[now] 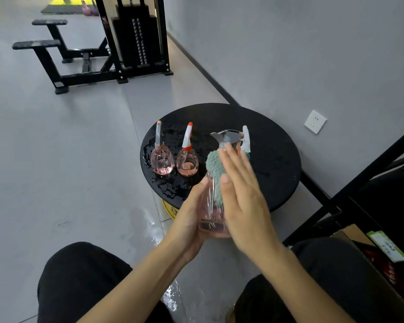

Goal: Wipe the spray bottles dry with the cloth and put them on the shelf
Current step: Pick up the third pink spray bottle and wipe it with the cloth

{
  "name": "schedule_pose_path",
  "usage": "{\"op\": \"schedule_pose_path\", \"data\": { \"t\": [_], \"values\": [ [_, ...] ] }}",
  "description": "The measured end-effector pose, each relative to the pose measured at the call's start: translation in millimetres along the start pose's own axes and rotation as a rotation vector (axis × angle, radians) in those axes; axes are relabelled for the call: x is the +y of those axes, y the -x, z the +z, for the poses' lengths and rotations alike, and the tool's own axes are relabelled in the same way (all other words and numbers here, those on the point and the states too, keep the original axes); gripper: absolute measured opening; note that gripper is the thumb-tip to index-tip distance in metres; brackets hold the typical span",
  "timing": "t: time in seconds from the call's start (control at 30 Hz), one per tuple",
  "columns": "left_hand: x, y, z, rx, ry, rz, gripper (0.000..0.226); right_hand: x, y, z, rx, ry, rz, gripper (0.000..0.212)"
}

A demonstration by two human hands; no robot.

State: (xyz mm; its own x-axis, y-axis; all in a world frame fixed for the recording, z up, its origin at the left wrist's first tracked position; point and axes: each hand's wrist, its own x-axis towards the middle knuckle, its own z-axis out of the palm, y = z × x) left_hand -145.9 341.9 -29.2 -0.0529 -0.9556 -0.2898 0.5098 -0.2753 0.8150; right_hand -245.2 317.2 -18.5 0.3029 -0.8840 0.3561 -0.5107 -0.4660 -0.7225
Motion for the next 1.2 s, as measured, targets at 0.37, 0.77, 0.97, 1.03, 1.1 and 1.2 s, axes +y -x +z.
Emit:
{"op": "schedule_pose_path", "data": {
  "t": [0.37,0.77,0.97,1.03,1.1,1.2],
  "values": [
    [7,-2,-4,0.036,0.027,0.037,0.044,-9,46,12,-0.027,0.179,-0.113,0.051],
    [1,-1,-2,0.022,0.167,0.029,0.045,-10,22,2,-0.019,0.030,-0.086,0.052],
    [-1,-4,-8,0.035,0.122,0.001,0.042,-6,44,4,-0.033,0.098,-0.119,0.055],
    [-4,-2,-6,0.025,0.082,-0.015,0.041,-3,27,1,-0.024,0.042,-0.090,0.052],
    [-8,-1,-5,0.012,0.070,-0.037,0.044,-1,9,-4,-0.014,-0.009,-0.028,0.052],
    [-10,-2,-5,-0.005,0.070,-0.044,0.044,1,0,-7,-0.024,-0.019,0.010,0.053]
  ]
}}
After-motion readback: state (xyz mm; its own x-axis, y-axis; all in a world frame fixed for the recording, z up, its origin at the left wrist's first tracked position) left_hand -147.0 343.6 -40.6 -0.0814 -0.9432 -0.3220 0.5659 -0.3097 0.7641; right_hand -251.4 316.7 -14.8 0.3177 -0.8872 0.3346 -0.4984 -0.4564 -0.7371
